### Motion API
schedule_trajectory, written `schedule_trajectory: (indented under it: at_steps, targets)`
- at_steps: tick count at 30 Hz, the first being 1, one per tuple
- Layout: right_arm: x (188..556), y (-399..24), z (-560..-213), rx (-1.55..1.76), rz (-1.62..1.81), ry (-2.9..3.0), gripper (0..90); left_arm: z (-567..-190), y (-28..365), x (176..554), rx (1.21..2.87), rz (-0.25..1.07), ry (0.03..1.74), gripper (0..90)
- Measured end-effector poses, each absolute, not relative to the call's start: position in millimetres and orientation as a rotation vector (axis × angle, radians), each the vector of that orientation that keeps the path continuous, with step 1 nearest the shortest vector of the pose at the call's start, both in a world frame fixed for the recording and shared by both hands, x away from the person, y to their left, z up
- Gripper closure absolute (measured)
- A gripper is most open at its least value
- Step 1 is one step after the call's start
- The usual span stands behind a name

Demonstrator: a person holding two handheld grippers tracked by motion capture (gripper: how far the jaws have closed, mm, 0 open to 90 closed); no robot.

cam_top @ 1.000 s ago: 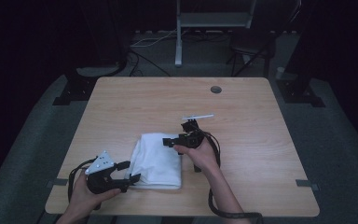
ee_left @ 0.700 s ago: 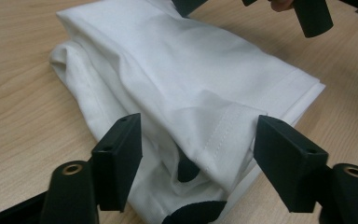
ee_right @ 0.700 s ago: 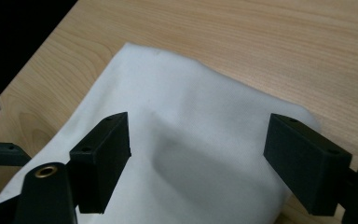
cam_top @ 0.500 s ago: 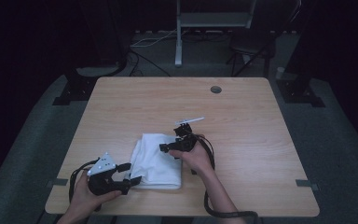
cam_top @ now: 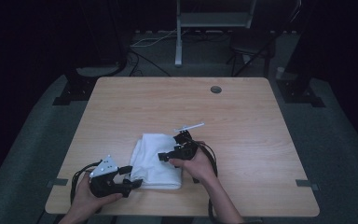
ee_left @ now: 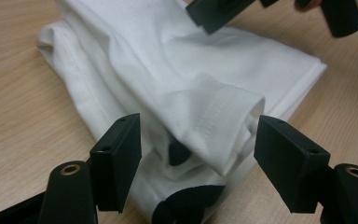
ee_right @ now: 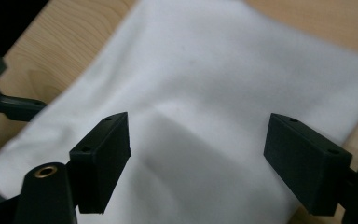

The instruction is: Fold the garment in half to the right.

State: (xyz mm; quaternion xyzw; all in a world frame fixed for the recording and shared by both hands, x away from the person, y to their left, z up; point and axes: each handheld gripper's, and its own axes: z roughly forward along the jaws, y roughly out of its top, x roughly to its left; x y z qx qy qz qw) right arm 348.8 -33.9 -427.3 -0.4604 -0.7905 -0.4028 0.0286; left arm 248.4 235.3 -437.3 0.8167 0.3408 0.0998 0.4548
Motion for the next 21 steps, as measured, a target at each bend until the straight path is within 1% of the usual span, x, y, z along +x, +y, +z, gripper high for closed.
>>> schedule_trajectory:
  at_steps: [4,9,12,16,21]
  targets:
    - [347.5,-40.0,-425.2,-1.433,-1.267,-2.380,22.0,-438.2,233.2,248.3,2.032,0.240,0.830,32.2]
    - [334.9,-45.9,-414.4,-1.393,-1.293,-2.391,22.1,-438.9,231.2,248.6,2.030,0.237,0.827,32.1]
    - [327.2,-47.4,-416.5,-1.376,-1.268,-2.413,22.0,-439.8,230.6,248.2,2.033,0.237,0.826,32.2]
    - [320.2,-46.9,-428.6,-1.357,-1.243,-2.432,22.2,-441.6,230.2,247.8,2.036,0.233,0.833,32.2]
    - [312.3,-49.2,-419.6,-1.337,-1.277,-2.425,21.7,-439.7,230.3,248.0,2.040,0.234,0.827,32.2]
